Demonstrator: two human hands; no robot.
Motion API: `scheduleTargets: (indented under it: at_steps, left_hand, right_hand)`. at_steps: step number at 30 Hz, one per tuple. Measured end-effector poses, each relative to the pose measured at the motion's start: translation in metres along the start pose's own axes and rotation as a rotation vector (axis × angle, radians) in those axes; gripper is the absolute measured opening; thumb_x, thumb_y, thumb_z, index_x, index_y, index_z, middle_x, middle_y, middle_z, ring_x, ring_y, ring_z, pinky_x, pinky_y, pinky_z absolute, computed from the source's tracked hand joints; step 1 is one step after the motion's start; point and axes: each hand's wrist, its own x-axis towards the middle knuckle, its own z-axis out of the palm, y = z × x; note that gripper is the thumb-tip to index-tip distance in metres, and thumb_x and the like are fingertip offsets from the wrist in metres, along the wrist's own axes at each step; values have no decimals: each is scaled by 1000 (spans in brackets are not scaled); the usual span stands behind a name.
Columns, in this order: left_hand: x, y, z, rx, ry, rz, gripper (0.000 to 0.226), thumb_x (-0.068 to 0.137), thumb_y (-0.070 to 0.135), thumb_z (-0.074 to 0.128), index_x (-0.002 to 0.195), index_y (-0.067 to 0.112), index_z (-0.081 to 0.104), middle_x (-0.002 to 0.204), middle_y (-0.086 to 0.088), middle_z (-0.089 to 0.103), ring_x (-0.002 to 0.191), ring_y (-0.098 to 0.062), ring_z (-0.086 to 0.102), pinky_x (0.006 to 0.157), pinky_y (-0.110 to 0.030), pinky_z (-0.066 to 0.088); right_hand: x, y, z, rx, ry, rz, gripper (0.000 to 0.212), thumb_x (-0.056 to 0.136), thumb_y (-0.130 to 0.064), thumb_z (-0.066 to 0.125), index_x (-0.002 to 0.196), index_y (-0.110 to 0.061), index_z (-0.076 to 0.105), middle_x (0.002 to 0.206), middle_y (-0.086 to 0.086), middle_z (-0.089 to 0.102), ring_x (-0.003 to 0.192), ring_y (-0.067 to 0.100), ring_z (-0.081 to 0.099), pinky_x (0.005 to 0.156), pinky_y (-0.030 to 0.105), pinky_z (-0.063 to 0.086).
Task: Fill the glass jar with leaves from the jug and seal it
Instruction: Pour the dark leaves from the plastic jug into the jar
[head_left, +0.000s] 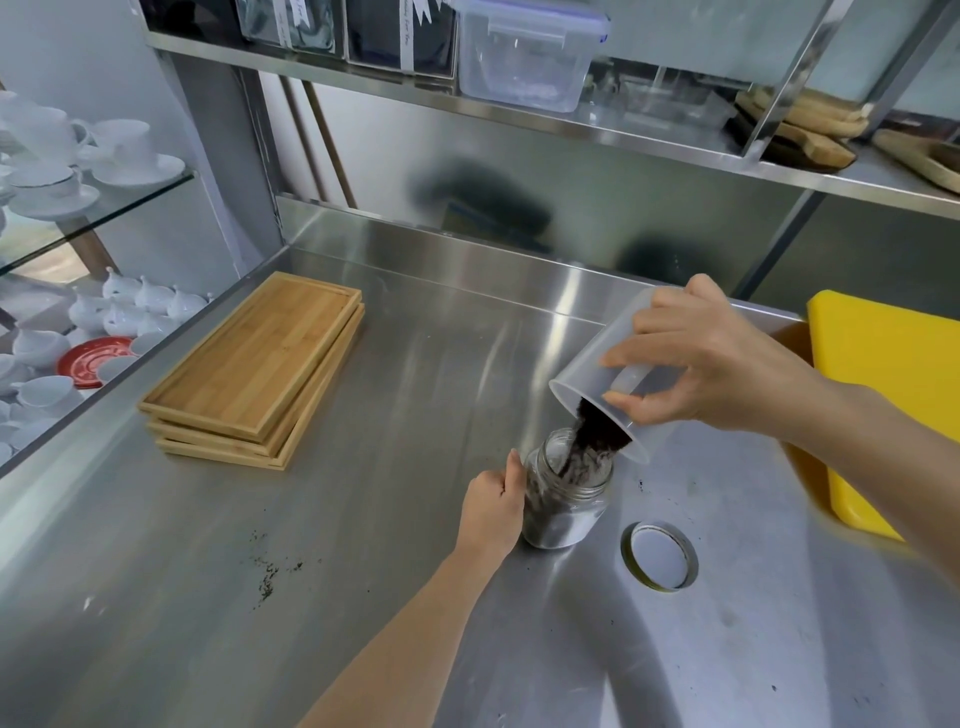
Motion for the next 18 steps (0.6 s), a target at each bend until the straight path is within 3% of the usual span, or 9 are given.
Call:
scheduleTargets:
  at_steps: [12,18]
  left_hand:
    - [0,0,0,-1,4,5,53,97,38,34,50,19,18,48,-3,24,53,-21,25,54,-35,21]
    - [0,0,0,-6,3,1,53,97,38,34,50,19,19,49,-3,26,54,-21,28,54,-35,23]
  right_hand:
    - [1,-1,-7,-33,-11,-20,24,69,-29,66,73,-5,71,52,4,42,59,19,32,58,35,19]
    - [1,0,-11,-51,1,-44,23,69,-28,68,73,-5,70,59,-3,33,63,17,28,62,28,13]
